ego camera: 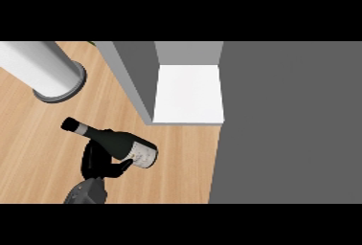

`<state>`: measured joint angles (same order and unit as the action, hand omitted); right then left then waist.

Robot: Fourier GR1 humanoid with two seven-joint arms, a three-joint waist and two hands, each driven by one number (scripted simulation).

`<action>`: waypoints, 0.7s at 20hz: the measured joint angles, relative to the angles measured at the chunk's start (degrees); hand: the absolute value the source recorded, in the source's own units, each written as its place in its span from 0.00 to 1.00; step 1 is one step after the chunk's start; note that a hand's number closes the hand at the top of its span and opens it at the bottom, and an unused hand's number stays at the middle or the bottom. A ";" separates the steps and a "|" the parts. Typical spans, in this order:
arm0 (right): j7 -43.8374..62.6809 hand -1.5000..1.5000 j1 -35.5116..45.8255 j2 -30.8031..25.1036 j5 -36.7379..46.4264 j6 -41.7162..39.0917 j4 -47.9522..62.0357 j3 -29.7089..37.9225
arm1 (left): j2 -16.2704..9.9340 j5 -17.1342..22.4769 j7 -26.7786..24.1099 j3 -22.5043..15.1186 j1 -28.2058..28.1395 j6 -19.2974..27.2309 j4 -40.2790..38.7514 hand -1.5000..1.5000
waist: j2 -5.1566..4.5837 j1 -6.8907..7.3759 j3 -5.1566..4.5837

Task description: Pick up the wine, place it into the cabinet and close the cabinet

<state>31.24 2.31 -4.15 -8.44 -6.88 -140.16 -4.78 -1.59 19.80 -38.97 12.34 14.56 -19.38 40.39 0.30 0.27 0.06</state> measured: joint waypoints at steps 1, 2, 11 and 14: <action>-0.15 0.00 -0.10 0.45 0.26 0.23 0.05 -0.82 | 0.34 0.52 0.14 -1.83 -1.15 0.73 2.22 1.00 | 0.00 -0.01 0.00; 0.36 0.00 0.20 0.34 0.22 0.37 -0.05 -0.57 | 0.60 1.23 0.71 -4.06 -2.45 1.51 4.48 1.00 | 0.02 -0.01 -0.01; 1.49 0.00 3.10 0.15 0.02 0.32 1.16 1.12 | 1.46 8.48 8.49 -22.46 -10.11 15.46 24.50 1.00 | -0.11 -0.15 -0.03; 2.51 0.00 4.20 -0.26 -0.63 0.18 1.07 2.06 | 1.52 10.90 9.64 -27.97 -10.91 21.74 28.89 1.00 | -0.17 -0.25 -0.05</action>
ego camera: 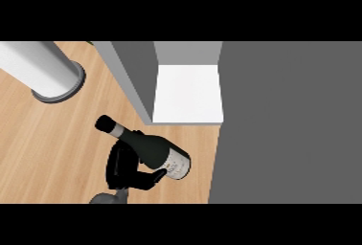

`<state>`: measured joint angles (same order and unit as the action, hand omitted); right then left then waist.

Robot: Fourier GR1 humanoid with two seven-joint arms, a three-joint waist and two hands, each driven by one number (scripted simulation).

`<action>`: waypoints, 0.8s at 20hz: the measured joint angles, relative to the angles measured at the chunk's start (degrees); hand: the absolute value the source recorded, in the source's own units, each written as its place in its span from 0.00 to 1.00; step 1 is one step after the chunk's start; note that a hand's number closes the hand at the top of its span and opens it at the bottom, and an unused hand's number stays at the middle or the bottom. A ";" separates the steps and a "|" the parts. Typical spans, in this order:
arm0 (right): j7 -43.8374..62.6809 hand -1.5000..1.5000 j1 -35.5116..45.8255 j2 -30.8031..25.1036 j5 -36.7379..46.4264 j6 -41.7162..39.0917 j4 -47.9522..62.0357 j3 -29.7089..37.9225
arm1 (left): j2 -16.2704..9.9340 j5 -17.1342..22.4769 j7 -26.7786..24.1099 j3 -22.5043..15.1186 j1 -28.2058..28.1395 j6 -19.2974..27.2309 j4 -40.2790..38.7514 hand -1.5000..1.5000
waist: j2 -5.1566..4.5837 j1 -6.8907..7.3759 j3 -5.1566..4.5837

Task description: Pick up the wine, place it into the cabinet and close the cabinet

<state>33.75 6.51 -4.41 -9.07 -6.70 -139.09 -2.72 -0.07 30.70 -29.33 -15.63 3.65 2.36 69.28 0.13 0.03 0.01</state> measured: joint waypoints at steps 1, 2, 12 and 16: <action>-0.61 0.00 -0.22 0.15 -0.05 -0.31 0.30 -0.09 | 0.01 1.18 0.37 -1.61 0.39 1.92 0.42 1.00 | -0.02 -0.05 0.00; -1.15 0.00 -0.91 -0.14 -0.24 -1.04 0.28 0.64 | 0.02 2.26 0.70 -2.87 0.58 3.35 0.88 1.00 | -0.03 -0.14 -0.01; -1.34 0.00 -2.32 -0.21 -1.02 -2.63 0.52 1.98 | 0.05 10.15 -1.40 -10.20 4.49 13.91 -0.99 1.00 | -0.11 -0.44 -0.01; -1.31 0.00 -0.83 0.22 -1.56 -2.46 1.47 1.69 | 0.05 14.61 -6.52 -12.16 7.81 13.38 -8.61 1.00 | -0.18 -0.49 -0.03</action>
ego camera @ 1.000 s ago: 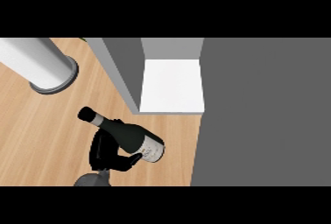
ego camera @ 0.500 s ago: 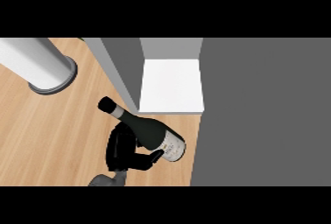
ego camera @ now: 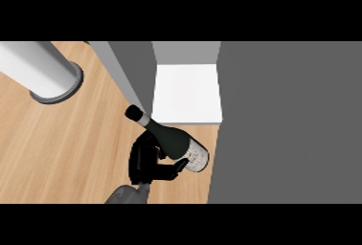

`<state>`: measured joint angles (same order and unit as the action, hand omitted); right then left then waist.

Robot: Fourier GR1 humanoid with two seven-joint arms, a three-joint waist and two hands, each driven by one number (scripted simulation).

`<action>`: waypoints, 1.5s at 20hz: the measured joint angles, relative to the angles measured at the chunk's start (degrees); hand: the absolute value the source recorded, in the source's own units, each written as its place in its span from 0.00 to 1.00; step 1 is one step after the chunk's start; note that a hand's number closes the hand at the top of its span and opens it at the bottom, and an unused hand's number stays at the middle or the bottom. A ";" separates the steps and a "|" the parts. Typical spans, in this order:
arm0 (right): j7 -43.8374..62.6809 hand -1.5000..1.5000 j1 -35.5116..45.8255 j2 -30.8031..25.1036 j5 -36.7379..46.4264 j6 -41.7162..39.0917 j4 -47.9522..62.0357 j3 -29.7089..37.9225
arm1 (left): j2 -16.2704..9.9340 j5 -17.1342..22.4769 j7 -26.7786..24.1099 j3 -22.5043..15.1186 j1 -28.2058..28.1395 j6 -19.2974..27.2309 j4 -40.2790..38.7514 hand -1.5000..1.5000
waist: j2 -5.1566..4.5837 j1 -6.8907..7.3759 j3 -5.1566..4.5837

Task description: Pick up the wine, place it into the cabinet and close the cabinet

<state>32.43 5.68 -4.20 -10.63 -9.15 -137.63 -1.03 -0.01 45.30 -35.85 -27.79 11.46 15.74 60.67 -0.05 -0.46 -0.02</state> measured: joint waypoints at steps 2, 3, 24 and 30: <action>0.24 0.00 0.38 -0.18 -0.57 -0.13 0.06 0.34 | 0.00 3.39 -2.54 -2.24 2.99 1.11 -3.41 1.00 | -0.02 -0.13 -0.01; -0.44 0.00 -0.58 0.62 -0.04 0.03 -0.02 -0.84 | 0.01 4.03 -3.27 -2.60 3.42 0.82 -4.37 1.00 | -0.01 -0.11 -0.01; -3.75 0.00 -2.51 0.45 -3.16 -2.41 1.15 1.47 | 0.00 19.93 -8.04 -3.50 25.84 2.05 -23.96 1.00 | -0.18 -0.84 -0.02; -2.73 0.00 -1.24 -0.33 -4.66 -2.11 1.47 3.00 | 0.01 21.80 -7.57 -1.43 31.58 1.04 -28.92 1.00 | -0.19 -0.82 -0.01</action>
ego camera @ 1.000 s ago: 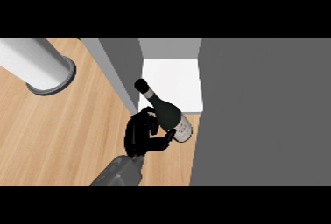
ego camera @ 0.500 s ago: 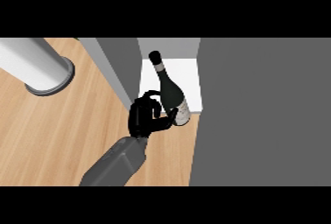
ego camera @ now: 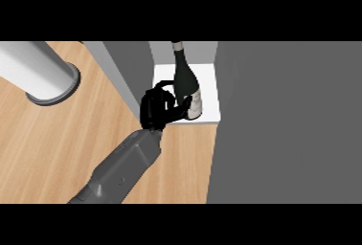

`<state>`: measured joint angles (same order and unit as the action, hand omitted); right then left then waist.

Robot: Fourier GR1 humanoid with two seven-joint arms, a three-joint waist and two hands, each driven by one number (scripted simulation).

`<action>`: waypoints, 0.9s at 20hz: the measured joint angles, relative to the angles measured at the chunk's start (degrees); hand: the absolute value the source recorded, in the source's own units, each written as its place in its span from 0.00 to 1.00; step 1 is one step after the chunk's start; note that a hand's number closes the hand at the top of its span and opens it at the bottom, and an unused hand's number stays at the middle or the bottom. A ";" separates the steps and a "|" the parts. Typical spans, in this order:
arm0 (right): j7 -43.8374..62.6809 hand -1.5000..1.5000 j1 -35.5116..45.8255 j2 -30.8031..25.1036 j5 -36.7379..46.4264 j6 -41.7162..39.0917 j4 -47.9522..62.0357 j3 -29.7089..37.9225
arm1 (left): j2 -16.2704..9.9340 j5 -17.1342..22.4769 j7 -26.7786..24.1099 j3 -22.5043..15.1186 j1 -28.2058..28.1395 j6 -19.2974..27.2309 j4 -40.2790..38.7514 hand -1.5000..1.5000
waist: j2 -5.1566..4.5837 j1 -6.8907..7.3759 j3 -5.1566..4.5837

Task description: Pick up the wine, place it into the cabinet and close the cabinet

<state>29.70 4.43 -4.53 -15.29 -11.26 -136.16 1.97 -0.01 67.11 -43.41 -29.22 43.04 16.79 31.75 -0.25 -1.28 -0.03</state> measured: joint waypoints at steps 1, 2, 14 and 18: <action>0.07 0.00 -0.14 -0.16 -0.17 -0.11 0.06 0.30 | 0.00 0.31 0.17 0.01 0.65 0.66 -0.02 1.00 | 0.01 0.01 0.00; -0.54 0.00 -0.14 0.54 1.14 -0.02 0.39 -1.15 | 0.00 0.98 -0.12 -0.07 1.59 0.67 -1.06 1.00 | -0.05 -0.17 0.01; -2.80 0.00 -0.14 0.63 0.72 -1.12 2.07 -1.13 | -0.01 1.59 5.70 3.97 15.20 0.07 -13.99 1.00 | -0.39 -0.92 0.00; -2.24 0.00 0.97 0.77 0.61 -0.71 1.92 -1.70 | 0.01 2.32 7.43 3.67 17.05 0.89 -16.13 1.00 | -0.62 -1.81 0.00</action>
<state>27.46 5.40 -3.76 -14.68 -11.97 -134.24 0.27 0.00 69.42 -35.99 -25.56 60.09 17.67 15.62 -0.86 -3.10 -0.03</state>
